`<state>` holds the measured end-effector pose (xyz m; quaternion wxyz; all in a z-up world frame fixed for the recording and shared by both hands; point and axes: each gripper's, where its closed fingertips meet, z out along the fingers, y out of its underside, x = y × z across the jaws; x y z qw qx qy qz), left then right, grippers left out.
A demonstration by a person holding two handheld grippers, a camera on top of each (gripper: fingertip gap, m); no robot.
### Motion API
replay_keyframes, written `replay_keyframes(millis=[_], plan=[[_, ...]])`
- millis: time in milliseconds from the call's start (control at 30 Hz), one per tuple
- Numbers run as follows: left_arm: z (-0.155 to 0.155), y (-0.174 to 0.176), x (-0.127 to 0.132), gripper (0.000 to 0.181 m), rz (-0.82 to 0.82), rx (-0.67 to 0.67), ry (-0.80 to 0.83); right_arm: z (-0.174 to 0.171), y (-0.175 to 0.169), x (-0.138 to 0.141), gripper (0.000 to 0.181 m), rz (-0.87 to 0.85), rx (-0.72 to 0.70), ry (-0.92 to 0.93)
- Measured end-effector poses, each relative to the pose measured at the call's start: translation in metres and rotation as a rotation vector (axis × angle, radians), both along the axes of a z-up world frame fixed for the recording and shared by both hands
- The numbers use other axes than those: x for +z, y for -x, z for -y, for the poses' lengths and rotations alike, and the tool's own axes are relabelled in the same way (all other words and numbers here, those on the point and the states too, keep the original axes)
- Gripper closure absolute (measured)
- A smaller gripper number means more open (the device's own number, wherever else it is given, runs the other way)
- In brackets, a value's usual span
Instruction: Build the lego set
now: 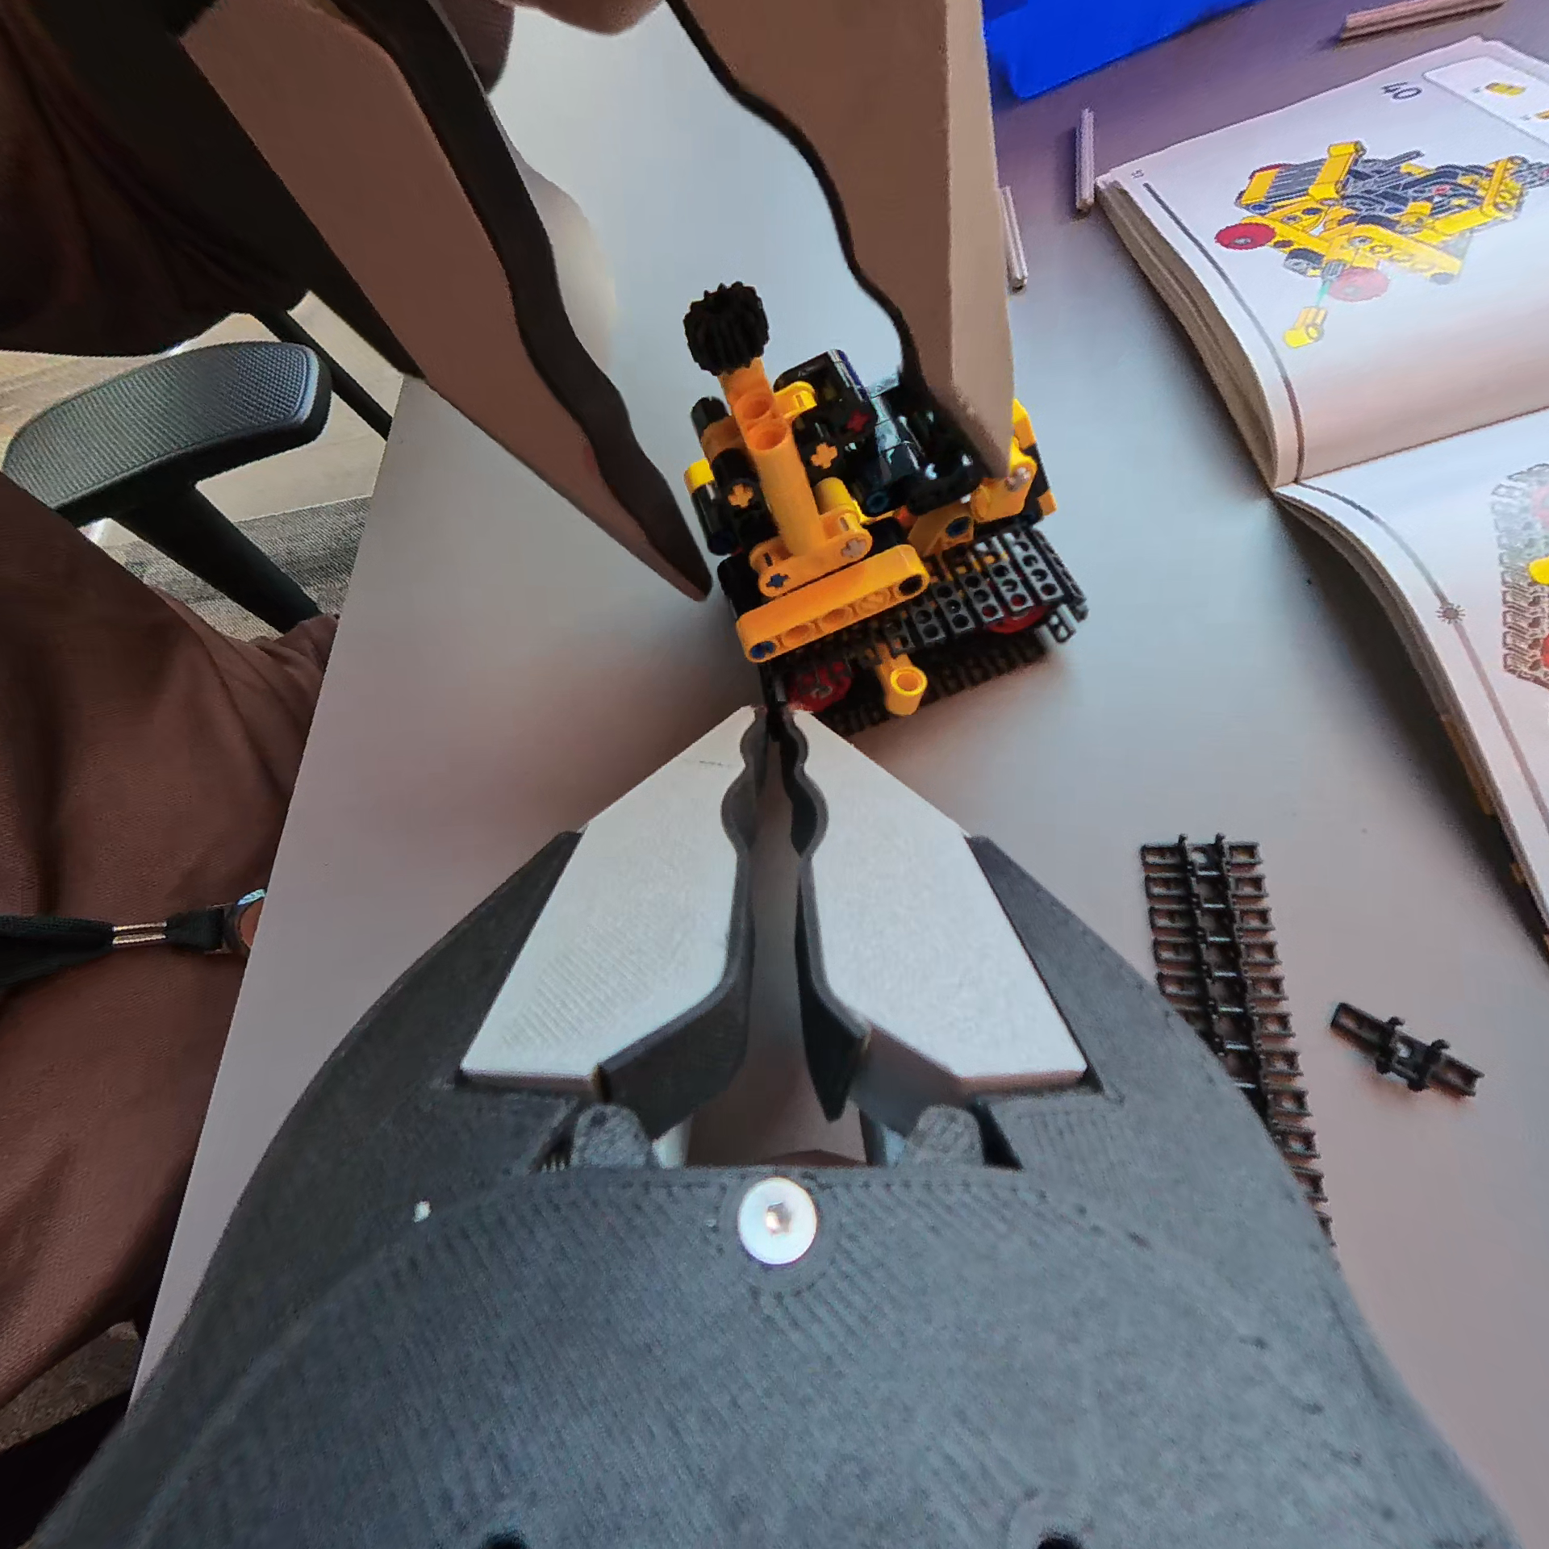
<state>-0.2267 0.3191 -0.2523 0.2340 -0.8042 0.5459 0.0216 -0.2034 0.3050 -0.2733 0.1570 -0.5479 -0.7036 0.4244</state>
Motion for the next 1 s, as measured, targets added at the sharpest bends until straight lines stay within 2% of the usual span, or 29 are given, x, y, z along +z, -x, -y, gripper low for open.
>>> replay_keyframes(millis=[367,500,600,833,1000], plan=[[-0.002,0.000,-0.005,0.131,-0.016,-0.024,0.025,0.000,0.003,0.003,0.181,-0.022,-0.007,-0.009],[-0.001,0.000,0.000,0.125,0.011,-0.007,0.016,0.000,0.002,0.003,0.181,-0.024,-0.004,0.002],[0.000,0.000,-0.001,0.129,0.016,-0.006,0.008,0.001,0.000,0.003,0.169,-0.025,0.010,-0.004],[-0.002,0.000,-0.004,0.130,0.013,-0.010,-0.019,-0.015,-0.006,-0.005,0.169,-0.070,0.019,-0.276],[-0.001,-0.001,-0.004,0.132,0.023,-0.034,-0.019,-0.015,0.001,-0.010,0.169,-0.064,0.047,-0.336]])
